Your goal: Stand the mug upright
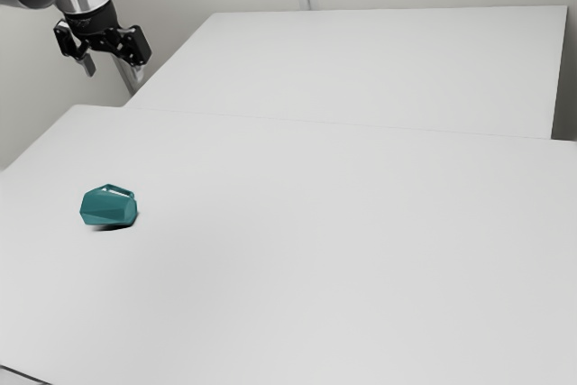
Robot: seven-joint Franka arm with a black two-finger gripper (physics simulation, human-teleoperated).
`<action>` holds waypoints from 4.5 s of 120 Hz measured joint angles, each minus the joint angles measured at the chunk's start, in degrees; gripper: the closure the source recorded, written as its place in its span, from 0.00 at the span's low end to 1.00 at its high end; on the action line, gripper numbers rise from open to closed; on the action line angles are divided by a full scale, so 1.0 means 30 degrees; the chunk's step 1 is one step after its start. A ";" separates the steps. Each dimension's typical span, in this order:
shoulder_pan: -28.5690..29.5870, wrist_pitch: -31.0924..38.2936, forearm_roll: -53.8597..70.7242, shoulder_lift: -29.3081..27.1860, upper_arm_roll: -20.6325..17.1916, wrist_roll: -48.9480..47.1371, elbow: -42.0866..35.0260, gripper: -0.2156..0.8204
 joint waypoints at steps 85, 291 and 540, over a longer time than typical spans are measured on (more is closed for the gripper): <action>0.8102 0.0160 -0.4331 -0.2476 -0.0004 0.0907 -0.5897 0.21; 1.3282 0.7102 -1.7118 1.0249 -0.0536 1.6365 -0.3614 0.21; 0.4152 1.1227 -0.2584 0.3094 -0.5164 -0.5079 -1.0468 0.96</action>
